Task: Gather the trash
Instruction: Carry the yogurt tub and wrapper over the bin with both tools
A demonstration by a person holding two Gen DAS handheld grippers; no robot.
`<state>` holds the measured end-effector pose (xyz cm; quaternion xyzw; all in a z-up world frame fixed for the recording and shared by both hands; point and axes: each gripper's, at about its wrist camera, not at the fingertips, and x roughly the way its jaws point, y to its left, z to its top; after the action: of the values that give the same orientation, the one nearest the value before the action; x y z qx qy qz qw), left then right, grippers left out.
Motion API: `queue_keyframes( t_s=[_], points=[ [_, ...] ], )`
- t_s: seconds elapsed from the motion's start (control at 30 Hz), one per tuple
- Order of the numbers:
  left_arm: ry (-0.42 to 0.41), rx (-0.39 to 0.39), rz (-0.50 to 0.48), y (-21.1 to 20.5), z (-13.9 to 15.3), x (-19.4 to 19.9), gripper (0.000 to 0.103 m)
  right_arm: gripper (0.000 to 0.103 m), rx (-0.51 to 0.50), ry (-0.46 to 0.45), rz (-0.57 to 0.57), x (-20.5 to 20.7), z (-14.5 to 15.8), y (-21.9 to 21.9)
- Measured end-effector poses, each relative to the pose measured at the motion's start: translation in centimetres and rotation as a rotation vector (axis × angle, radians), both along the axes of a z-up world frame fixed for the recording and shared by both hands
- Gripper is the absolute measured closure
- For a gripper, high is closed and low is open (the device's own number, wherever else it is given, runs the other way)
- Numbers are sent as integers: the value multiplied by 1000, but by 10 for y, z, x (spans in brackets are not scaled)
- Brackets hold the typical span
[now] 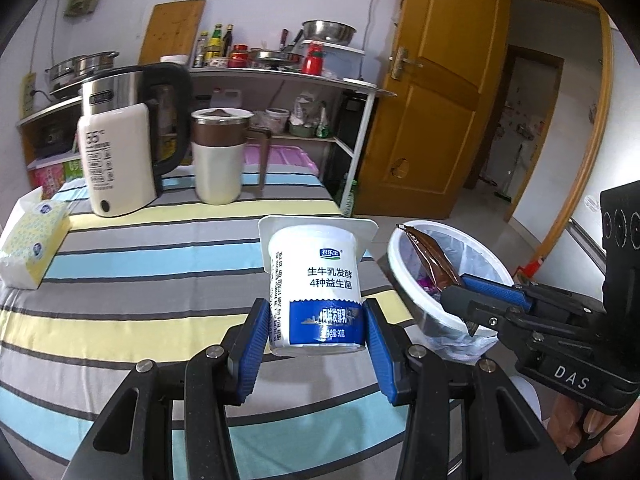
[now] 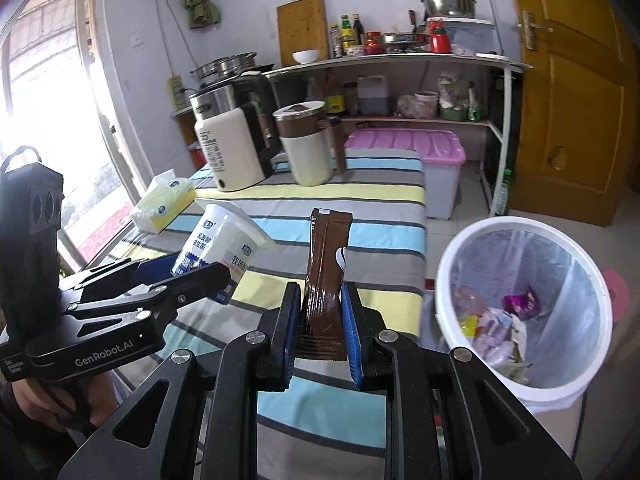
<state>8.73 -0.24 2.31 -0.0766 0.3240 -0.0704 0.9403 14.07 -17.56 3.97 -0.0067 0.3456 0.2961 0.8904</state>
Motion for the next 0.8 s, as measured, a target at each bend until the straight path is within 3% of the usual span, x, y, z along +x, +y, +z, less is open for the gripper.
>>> queue_keyframes(
  t_s=[0.8],
  points=[
    [2,9,-184,-81,-2,55,56,81,-8,10,-209,24,-8,-83]
  ],
)
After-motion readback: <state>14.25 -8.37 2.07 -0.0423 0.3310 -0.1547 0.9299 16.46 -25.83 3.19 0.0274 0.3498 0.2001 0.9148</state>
